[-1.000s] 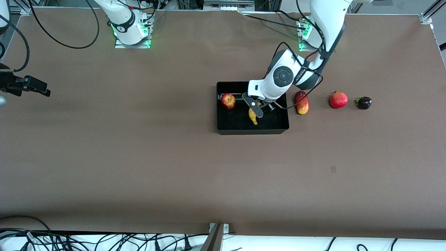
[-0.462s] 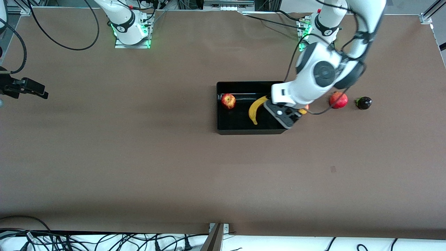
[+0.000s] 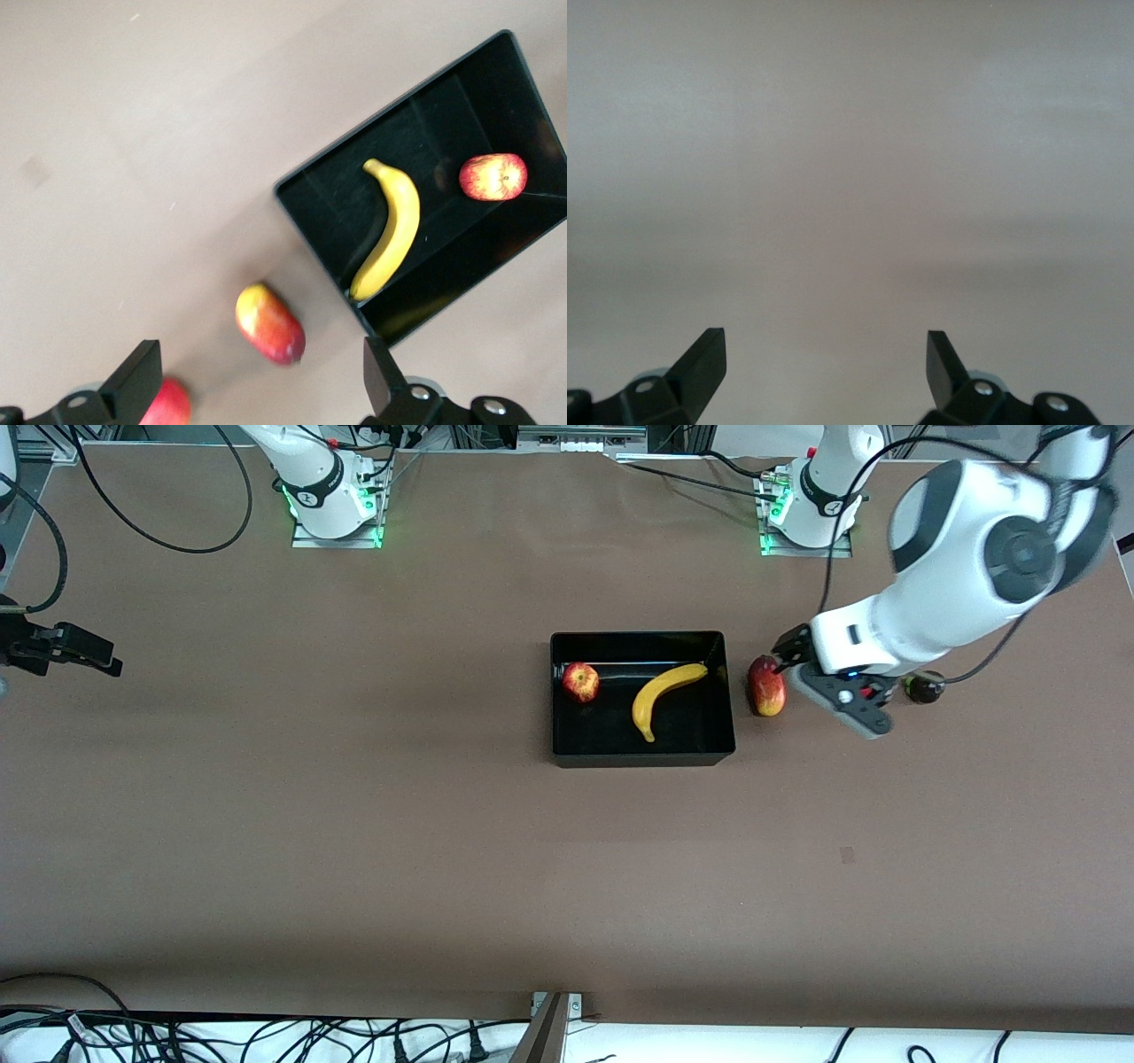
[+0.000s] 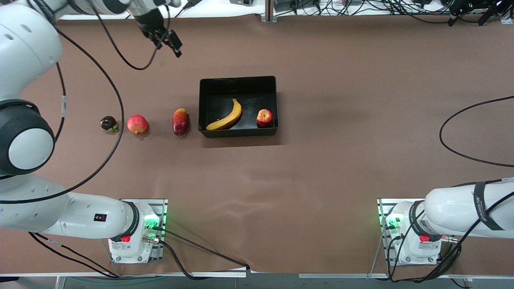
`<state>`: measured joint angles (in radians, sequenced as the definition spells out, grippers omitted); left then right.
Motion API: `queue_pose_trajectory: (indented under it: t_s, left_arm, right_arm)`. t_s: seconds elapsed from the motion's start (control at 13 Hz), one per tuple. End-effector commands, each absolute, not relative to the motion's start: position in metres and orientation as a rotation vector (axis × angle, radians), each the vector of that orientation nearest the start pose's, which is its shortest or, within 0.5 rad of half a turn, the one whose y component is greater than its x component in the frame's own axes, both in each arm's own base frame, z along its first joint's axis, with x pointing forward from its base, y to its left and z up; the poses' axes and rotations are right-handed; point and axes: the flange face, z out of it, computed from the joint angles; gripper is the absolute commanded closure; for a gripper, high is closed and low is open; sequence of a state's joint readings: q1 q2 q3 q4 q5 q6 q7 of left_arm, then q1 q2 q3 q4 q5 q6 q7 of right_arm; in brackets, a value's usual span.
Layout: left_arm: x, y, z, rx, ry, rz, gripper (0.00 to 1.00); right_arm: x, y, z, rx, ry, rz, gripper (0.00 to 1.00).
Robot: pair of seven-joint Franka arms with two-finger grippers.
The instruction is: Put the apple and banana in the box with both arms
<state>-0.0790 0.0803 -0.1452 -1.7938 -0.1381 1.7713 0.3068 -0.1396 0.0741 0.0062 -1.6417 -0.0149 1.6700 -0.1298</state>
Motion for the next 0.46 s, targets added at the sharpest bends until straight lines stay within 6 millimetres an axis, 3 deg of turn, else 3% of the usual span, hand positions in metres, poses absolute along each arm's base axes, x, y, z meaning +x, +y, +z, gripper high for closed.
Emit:
queue_pose_trajectory:
  t_s: [0.0,0.15,0.31,0.38]
  left_arm:
    - [0.557,-0.090,0.536,-3.159,0.522,0.202,0.00]
    - [0.552,-0.048,0.559,-3.164,0.366,0.193,0.00]
    - [0.544,-0.038,0.577,-3.173,0.076,0.251,0.00]
    - [0.541,-0.039,0.583,-3.169,0.025,0.252,0.00]
  right_arm:
    - [0.579,-0.079,0.561,-3.136,0.014,0.067,0.00]
    - [0.579,-0.078,0.561,-3.137,0.009,0.065,0.00]
    - [0.579,-0.078,0.561,-3.137,0.012,0.065,0.00]
    - [0.579,-0.078,0.561,-3.136,0.014,0.069,0.00]
